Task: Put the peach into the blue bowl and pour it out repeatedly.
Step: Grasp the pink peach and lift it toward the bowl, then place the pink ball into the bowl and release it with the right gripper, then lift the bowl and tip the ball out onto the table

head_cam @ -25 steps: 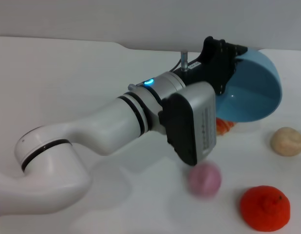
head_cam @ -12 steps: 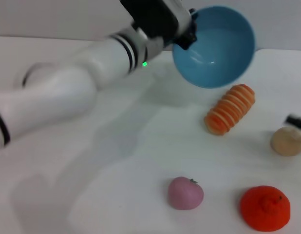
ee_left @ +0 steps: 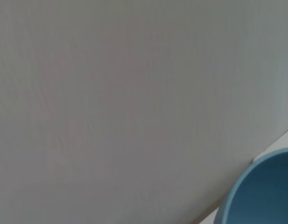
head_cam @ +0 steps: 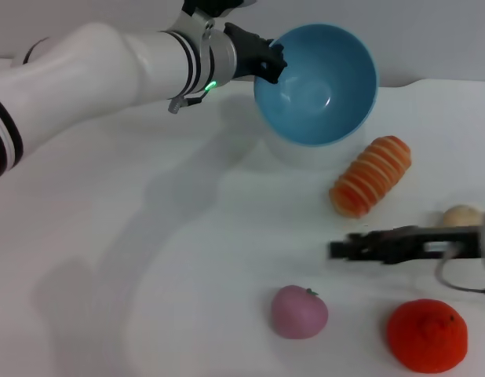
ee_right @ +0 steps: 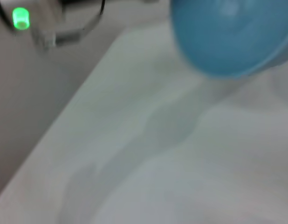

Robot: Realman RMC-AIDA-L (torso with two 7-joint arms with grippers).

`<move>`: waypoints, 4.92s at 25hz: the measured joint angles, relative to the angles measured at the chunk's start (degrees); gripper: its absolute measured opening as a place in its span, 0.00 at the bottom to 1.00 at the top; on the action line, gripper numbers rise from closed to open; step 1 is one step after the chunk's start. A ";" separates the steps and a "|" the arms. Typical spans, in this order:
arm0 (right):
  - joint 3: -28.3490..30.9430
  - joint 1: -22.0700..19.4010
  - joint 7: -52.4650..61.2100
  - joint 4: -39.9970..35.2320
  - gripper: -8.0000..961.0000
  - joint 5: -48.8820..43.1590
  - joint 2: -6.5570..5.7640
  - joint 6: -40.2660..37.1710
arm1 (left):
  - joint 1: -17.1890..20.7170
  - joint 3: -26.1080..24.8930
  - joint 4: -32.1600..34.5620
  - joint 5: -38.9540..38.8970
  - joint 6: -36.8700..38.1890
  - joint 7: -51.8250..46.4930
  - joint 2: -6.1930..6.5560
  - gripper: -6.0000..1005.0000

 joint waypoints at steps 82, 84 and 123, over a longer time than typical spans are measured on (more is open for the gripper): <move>-10.81 -1.47 2.96 -20.91 0.36 7.40 0.05 3.96 | -2.65 -2.75 8.75 19.18 35.74 -17.15 -0.20 0.00; -7.28 -3.42 1.19 -22.22 0.42 9.14 -0.08 4.18 | -2.35 -2.76 8.73 19.16 35.73 -17.16 -0.20 0.00; 26.63 -21.39 -35.02 7.39 0.54 31.31 0.14 5.63 | 14.57 29.71 18.22 45.97 -28.27 19.88 -0.61 0.00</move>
